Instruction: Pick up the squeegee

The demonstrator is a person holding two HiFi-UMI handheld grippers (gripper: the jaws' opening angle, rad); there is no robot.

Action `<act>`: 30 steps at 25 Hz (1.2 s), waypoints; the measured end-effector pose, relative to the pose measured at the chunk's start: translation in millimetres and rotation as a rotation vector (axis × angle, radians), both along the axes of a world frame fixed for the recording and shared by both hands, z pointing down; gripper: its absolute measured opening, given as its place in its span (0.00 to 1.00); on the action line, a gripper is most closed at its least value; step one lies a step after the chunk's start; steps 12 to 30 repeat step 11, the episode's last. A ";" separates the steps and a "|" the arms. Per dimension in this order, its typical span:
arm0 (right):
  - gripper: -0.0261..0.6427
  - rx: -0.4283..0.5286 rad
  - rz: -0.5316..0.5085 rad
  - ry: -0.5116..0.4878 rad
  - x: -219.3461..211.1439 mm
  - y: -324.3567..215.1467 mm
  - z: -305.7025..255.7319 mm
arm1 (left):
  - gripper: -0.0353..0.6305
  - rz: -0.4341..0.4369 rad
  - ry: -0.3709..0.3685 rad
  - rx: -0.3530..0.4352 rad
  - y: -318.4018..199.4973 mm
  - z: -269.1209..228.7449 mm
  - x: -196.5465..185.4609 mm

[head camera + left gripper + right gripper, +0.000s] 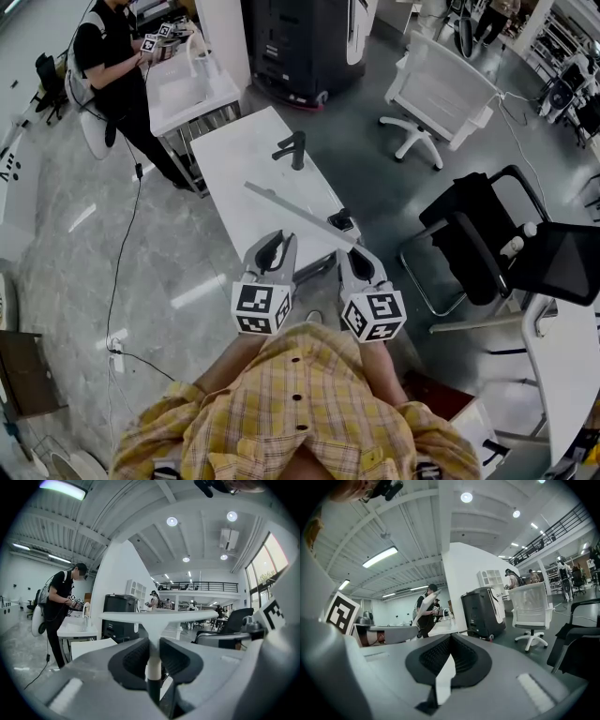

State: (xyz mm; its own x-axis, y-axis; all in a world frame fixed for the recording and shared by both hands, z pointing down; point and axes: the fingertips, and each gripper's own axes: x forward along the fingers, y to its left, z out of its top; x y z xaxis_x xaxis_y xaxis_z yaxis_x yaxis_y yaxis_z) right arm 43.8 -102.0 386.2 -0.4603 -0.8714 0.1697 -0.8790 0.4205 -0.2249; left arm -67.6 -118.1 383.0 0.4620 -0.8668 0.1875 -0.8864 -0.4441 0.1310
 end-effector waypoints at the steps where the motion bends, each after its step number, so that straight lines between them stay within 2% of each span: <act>1: 0.03 -0.001 0.001 -0.001 0.9 -0.4 0.2 | 0.17 0.002 -0.002 0.000 0.0 0.0 1.1; 30: 0.03 -0.014 -0.006 -0.010 2.9 -12.6 3.2 | 0.17 0.007 -0.022 -0.002 -11.2 2.9 7.3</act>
